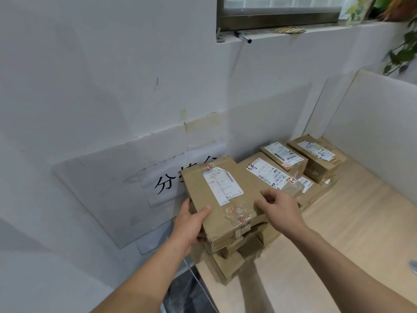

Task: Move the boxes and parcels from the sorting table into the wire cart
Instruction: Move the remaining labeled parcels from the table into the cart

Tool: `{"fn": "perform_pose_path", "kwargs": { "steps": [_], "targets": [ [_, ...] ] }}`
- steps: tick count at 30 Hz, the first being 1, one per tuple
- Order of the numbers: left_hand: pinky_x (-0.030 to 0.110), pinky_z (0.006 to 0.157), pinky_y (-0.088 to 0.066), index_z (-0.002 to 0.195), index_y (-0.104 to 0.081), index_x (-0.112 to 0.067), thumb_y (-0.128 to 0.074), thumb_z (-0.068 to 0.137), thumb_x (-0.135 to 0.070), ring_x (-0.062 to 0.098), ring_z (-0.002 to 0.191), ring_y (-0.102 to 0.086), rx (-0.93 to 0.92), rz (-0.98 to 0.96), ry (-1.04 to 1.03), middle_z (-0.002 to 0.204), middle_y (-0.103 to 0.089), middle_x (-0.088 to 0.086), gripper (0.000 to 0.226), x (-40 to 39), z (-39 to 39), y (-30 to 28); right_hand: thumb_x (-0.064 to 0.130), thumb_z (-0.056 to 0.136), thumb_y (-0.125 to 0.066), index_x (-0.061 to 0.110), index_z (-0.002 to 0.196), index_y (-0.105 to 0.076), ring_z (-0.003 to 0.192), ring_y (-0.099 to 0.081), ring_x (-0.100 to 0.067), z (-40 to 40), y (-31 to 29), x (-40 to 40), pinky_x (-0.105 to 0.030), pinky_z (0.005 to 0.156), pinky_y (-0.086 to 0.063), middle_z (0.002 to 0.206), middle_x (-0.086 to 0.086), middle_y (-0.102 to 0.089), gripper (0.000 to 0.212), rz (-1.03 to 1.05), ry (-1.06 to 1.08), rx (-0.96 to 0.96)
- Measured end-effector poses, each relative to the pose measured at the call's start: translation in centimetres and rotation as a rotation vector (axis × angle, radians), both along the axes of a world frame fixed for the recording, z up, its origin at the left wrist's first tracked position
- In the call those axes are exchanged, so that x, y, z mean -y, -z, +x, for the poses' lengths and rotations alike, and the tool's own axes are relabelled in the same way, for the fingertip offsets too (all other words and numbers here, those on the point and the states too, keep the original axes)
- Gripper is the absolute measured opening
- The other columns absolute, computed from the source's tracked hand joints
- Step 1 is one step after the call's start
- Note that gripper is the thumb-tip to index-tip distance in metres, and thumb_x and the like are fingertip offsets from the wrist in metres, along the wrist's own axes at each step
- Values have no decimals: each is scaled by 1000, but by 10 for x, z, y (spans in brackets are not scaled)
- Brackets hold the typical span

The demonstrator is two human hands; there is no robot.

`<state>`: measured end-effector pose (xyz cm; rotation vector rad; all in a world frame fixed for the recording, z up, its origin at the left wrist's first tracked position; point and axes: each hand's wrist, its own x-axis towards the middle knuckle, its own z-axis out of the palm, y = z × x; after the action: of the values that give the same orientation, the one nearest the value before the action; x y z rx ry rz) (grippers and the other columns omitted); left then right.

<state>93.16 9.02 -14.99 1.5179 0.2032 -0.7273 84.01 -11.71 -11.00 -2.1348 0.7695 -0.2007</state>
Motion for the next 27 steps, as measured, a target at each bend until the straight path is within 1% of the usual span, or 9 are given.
{"fn": "perform_pose_path", "kwargs": {
  "steps": [5, 10, 11, 13, 16, 19, 22, 25, 27],
  "targets": [
    [51, 73, -62, 154, -23, -47, -83, 82, -27, 35, 95, -74, 7, -35, 12, 118, -72, 9, 95, -3, -5, -6, 17, 78, -69, 20, 68, -71, 70, -68, -19, -3, 2, 7, -37, 69, -53, 65, 5, -72, 11, 63, 45, 98],
    [58, 83, -59, 154, -25, -46, -84, 80, -20, 35, 97, -74, 3, -54, 7, 116, -72, 8, 98, -2, -10, -7, 20, 88, -68, 18, 65, -67, 65, -62, -18, -6, 7, 22, -32, 61, -48, 59, 6, -65, 23, 82, 100, 158],
    [58, 85, -59, 154, -25, -46, -85, 80, -19, 35, 99, -73, 0, -52, 6, 117, -72, 8, 99, -2, -10, -6, 22, 90, -67, 19, 70, -69, 70, -63, -19, -5, 10, 28, -34, 65, -49, 64, 6, -67, 21, 60, 123, 167],
    [59, 88, -57, 155, -24, -45, -85, 80, -18, 35, 102, -72, -9, -45, 5, 119, -71, 8, 100, 0, -11, -4, 27, 92, -67, 18, 92, -72, 85, -66, -22, -2, 17, 41, -39, 79, -54, 86, 1, -71, 11, 16, 172, 158],
    [57, 86, -58, 156, -23, -44, -84, 80, -19, 34, 103, -71, -12, -37, -3, 120, -70, 9, 100, 2, -11, -1, 34, 91, -66, 18, 130, -63, 111, -62, -26, 6, 26, 65, -45, 96, -51, 124, -7, -66, 42, -68, 231, 71],
    [47, 77, -60, 155, -23, -44, -83, 82, -20, 33, 103, -70, -11, -27, -1, 121, -69, 9, 98, 3, -10, 0, 34, 91, -67, 9, 146, -51, 133, -50, -34, 17, 32, 87, -48, 104, -44, 144, -17, -55, 62, -157, 230, -24],
    [42, 71, -60, 156, -23, -45, -82, 82, -21, 32, 102, -71, -13, -11, -1, 123, -68, 8, 98, 3, -9, 2, 35, 92, -68, 5, 153, -38, 134, -48, -39, 24, 33, 96, -51, 106, -42, 148, -21, -49, 74, -32, 279, -84],
    [45, 78, -60, 155, -25, -45, -82, 83, -21, 31, 101, -71, -12, -14, -3, 121, -70, 7, 95, 4, -7, 5, 37, 92, -69, 7, 155, -33, 136, -46, -41, 29, 38, 105, -54, 108, -43, 152, -18, -46, 78, 202, 361, -49],
    [47, 79, -60, 154, -26, -46, -81, 83, -20, 32, 100, -72, -11, -16, -2, 121, -70, 7, 94, 3, -6, 6, 37, 92, -70, 10, 152, -37, 131, -49, -40, 32, 41, 111, -54, 101, -45, 149, -16, -48, 74, 347, 418, -18]
  ]
}}
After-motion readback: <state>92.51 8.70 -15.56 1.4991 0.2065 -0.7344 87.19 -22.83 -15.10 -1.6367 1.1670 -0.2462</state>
